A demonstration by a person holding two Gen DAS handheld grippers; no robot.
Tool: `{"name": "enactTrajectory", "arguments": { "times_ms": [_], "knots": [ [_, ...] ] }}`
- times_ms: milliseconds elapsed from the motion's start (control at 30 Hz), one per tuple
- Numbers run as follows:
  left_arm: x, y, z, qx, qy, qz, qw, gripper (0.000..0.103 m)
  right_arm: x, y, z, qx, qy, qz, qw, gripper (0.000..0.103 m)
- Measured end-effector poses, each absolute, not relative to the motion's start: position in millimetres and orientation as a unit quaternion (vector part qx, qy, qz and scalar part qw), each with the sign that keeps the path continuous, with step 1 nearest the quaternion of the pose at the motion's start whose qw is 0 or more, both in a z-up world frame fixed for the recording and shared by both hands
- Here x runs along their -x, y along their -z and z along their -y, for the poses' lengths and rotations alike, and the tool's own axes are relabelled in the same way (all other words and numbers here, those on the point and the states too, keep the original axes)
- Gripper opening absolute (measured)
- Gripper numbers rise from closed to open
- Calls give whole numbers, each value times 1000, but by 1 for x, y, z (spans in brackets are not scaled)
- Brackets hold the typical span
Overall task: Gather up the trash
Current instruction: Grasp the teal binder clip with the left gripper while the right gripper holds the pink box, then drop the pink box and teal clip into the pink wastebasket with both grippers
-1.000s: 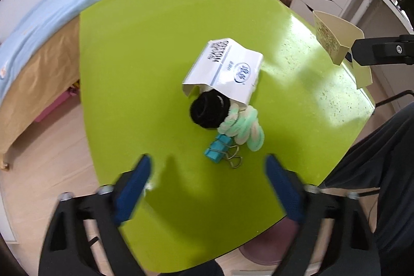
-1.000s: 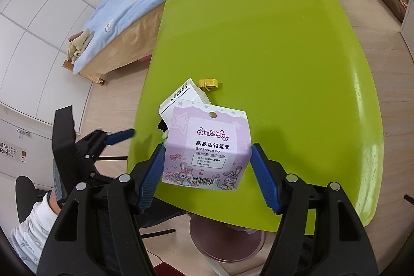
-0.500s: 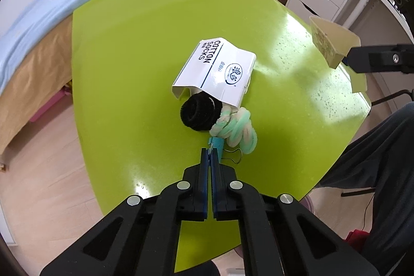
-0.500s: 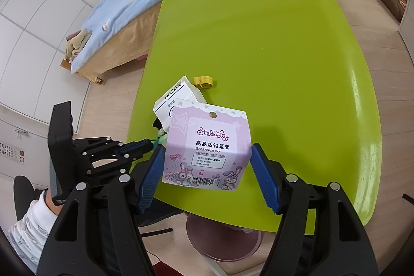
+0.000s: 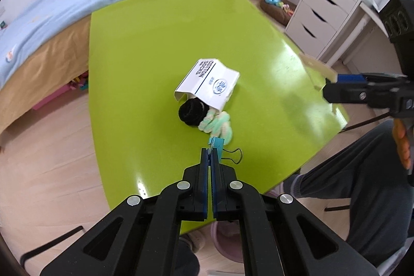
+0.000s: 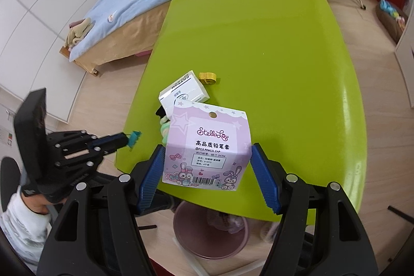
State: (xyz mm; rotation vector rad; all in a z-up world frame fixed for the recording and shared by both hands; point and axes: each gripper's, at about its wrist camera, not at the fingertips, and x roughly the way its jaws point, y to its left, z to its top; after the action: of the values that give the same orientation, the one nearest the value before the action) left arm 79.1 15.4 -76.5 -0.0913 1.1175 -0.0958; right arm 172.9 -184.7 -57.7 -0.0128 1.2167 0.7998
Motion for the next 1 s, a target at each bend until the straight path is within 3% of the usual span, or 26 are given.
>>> {"name": "enactTrajectory", "arguments": {
  "times_ms": [567,1000],
  "knots": [
    [-16,34,15,55,60,-486,870,2,-93,20,204,75,-389,-504,767,66],
    [21,33,23,68,62,-486,869,2,-45,28,217,99,-407,-516,747,66]
  ]
}}
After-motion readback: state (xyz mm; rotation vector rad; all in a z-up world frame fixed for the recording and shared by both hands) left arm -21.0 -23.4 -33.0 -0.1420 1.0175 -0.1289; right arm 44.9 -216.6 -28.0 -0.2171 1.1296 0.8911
